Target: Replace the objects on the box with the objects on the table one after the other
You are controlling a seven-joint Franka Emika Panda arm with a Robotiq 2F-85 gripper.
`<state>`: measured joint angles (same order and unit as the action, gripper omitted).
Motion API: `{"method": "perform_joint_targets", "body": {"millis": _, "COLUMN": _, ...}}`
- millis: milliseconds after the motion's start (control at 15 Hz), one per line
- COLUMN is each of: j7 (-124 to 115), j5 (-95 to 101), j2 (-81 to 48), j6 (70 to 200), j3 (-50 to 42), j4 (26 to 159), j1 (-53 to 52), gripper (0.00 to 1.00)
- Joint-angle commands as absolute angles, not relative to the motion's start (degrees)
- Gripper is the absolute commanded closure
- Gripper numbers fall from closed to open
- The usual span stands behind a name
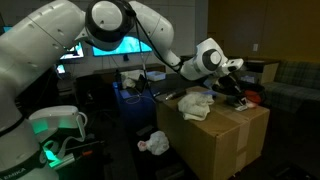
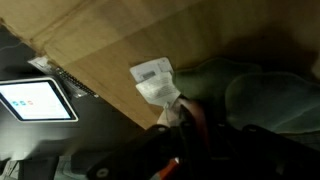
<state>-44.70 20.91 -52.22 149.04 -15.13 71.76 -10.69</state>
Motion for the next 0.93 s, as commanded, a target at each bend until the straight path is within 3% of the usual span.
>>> {"method": "perform_joint_targets", "body": {"millis": 0, "j7": -46.12, "j5": 21.73, "j2": -47.92, "j6": 151.2, "j3": -18.86, "j4": 76.82, "j1": -14.31, "gripper": 0.96}}
{"method": "perform_joint_targets", "body": {"millis": 533, "j7": -50.52, "j5": 25.4, "j2": -38.25, "j6": 152.74, "j3": -23.8, "j4": 86.58, "j1": -20.53, "gripper": 0.96}}
{"method": "perform_joint_targets", "body": {"millis": 867, "j7": -59.92, "j5": 34.94, "j2": -25.59, "j6": 151.06, "j3": -26.93, "j4": 99.0, "j1": -27.23, "gripper": 0.96}}
